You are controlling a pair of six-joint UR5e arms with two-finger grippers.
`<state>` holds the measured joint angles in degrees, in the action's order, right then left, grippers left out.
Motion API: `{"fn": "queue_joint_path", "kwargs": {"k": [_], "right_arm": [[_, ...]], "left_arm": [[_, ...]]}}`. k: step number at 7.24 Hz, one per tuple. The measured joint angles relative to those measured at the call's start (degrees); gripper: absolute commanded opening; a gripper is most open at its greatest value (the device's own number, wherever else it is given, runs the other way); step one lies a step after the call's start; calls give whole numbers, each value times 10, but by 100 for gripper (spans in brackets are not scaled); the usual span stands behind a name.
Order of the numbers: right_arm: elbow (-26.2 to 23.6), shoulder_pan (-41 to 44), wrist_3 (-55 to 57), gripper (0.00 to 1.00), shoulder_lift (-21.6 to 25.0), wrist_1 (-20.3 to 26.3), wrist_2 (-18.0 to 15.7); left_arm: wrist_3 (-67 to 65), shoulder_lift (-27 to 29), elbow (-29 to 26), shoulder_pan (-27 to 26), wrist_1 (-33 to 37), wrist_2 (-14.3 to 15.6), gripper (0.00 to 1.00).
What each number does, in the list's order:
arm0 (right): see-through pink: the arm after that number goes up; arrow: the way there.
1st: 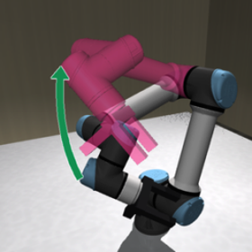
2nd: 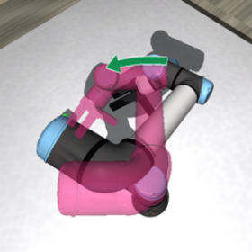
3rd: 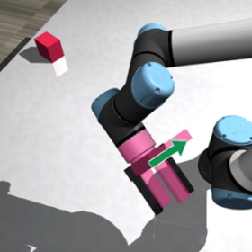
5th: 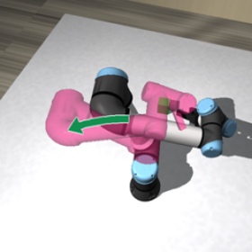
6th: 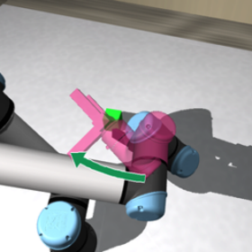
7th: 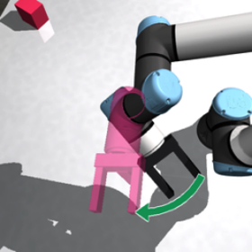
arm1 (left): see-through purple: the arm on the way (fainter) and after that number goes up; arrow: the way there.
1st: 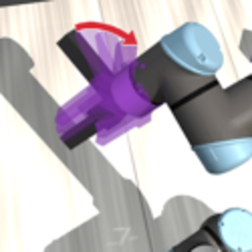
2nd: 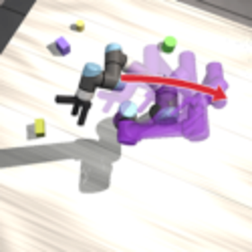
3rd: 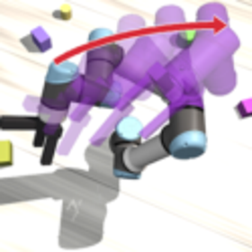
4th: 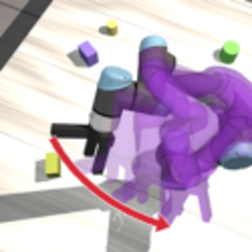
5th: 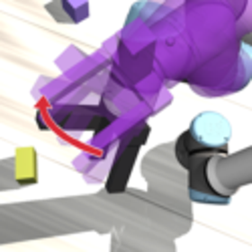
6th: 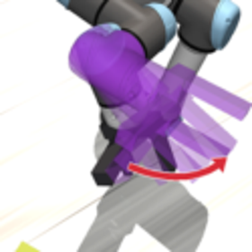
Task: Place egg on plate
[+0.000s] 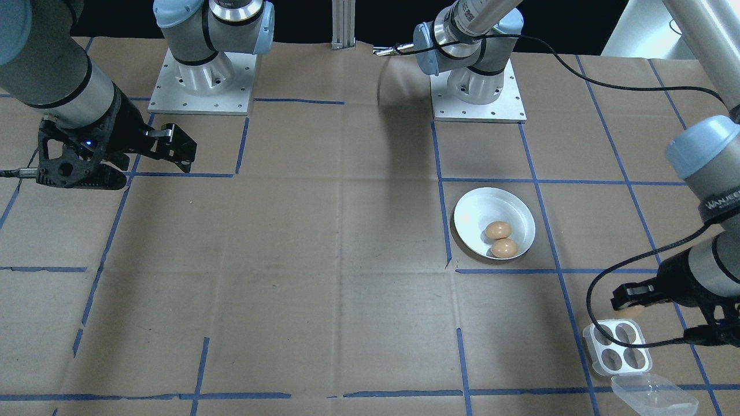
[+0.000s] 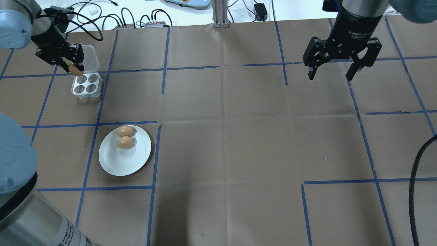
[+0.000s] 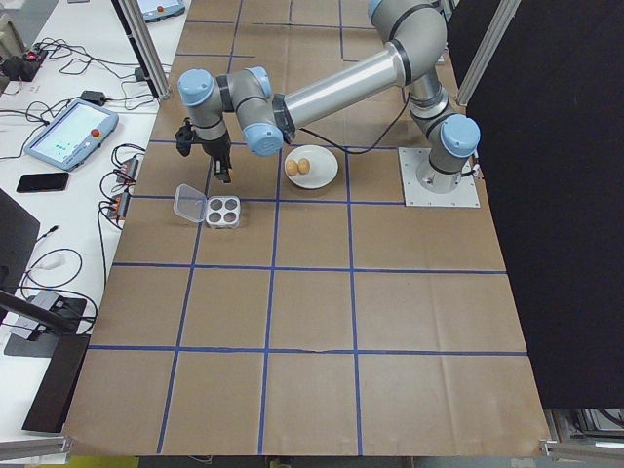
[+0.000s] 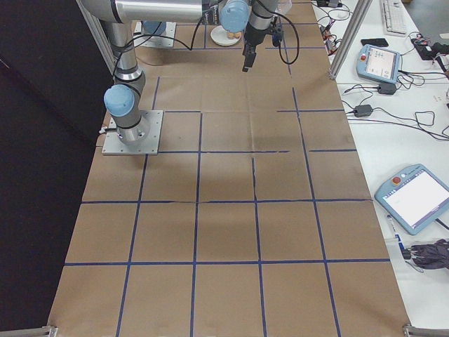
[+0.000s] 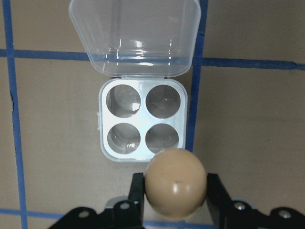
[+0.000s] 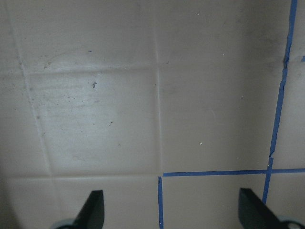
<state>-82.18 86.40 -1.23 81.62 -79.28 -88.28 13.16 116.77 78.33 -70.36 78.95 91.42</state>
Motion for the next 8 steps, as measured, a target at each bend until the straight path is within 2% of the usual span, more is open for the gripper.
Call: {"fn": "queue_joint_path", "kwargs": {"k": [2, 3, 5, 6, 7, 8], "right_arm": [[0, 0, 0, 100, 0, 0, 0], [0, 0, 0, 100, 0, 0, 0], [0, 0, 0, 100, 0, 0, 0], [0, 0, 0, 100, 0, 0, 0], [0, 0, 0, 100, 0, 0, 0], [0, 0, 0, 100, 0, 0, 0]], "left_arm": [[-43, -93, 137, -25, -7, -2, 12], [-52, -134, 212, -31, -38, -2, 12], [-52, -164, 338, -31, -162, 0, 12], [-49, -161, 370, -29, -199, 0, 14], [-48, -156, 386, -27, -215, 0, 65], [-48, -151, 391, -27, -220, 1, 99]]}}
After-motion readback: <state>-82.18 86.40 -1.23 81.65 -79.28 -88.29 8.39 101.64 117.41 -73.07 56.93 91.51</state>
